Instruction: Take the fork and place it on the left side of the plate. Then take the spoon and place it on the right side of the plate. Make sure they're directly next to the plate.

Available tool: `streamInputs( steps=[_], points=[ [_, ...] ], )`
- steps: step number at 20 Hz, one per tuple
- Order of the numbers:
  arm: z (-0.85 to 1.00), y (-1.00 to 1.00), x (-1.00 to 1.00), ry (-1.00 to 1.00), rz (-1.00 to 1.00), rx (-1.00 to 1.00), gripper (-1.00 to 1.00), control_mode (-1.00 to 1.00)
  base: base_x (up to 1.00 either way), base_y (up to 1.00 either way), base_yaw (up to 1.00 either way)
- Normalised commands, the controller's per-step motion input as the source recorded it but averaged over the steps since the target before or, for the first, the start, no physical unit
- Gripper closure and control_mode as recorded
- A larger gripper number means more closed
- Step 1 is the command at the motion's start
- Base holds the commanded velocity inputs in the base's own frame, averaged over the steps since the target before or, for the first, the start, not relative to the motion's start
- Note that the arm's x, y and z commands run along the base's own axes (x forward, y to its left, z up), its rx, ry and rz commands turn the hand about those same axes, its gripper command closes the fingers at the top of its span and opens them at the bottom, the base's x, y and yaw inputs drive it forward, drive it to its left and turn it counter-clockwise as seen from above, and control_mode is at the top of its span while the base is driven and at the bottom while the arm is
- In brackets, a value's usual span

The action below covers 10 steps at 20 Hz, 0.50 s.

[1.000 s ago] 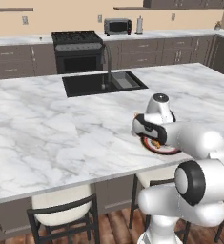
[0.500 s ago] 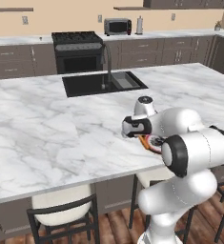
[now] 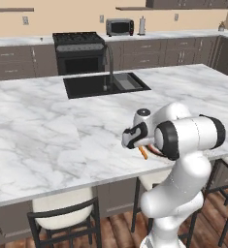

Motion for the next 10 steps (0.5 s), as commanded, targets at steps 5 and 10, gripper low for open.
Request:
streamInputs(
  steps=[5,10],
  points=[
    [-0.40,0.00,0.10,0.00,0.00,0.00,1.00,-1.00,0.00,0.00,0.00],
    [-0.27,0.00,0.15,0.00,0.00,0.00,1.00,-1.00,0.00,0.00,0.00]
  ],
)
